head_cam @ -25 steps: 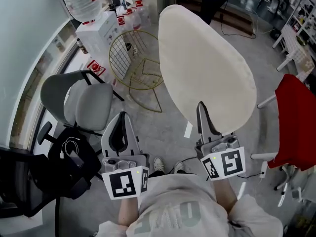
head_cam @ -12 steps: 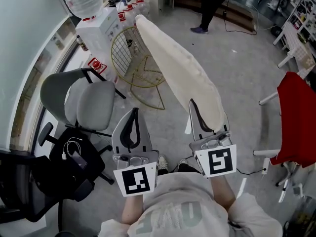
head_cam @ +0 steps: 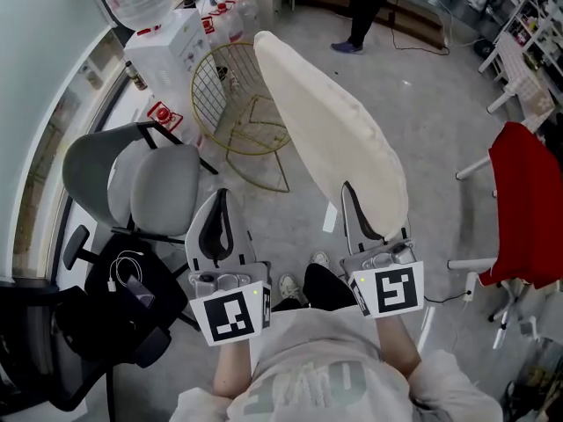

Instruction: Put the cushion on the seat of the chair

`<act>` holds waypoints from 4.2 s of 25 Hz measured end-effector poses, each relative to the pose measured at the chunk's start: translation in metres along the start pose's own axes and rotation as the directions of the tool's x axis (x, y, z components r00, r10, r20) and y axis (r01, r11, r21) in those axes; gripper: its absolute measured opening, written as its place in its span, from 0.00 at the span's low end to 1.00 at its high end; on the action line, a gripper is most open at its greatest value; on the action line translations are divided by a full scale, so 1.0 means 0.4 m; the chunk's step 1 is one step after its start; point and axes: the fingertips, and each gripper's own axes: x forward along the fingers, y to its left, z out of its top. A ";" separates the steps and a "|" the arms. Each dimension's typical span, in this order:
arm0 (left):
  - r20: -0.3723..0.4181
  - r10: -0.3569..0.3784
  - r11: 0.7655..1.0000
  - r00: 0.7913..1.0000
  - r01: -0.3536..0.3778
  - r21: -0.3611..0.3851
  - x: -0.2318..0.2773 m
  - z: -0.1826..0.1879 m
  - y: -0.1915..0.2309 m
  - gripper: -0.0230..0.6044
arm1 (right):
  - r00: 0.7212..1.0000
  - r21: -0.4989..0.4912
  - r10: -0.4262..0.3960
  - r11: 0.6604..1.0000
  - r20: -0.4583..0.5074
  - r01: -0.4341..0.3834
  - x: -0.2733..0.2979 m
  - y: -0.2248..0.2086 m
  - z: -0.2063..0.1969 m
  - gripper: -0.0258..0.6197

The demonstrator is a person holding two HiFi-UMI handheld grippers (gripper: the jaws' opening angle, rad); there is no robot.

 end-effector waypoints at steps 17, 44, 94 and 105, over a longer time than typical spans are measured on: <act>-0.070 0.089 0.996 0.994 -0.091 -0.018 0.358 -0.149 0.060 0.06 | 1.000 0.069 0.016 0.997 0.017 -0.018 0.359 -0.210 -0.085 0.13; -0.076 0.264 0.964 0.962 -0.266 -0.016 0.973 -0.191 0.126 0.06 | 0.975 0.175 0.220 0.962 -0.035 -0.211 1.024 -0.493 -0.208 0.13; -0.403 0.284 0.955 0.870 -0.295 0.036 1.068 -1.183 0.343 0.06 | 0.868 0.985 0.496 -0.153 0.008 0.078 1.376 0.001 -1.322 0.13; -0.516 0.240 0.963 0.822 -0.268 0.021 1.073 -1.357 0.301 0.06 | 0.824 0.982 0.565 -0.126 -0.042 0.137 1.361 0.062 -1.428 0.13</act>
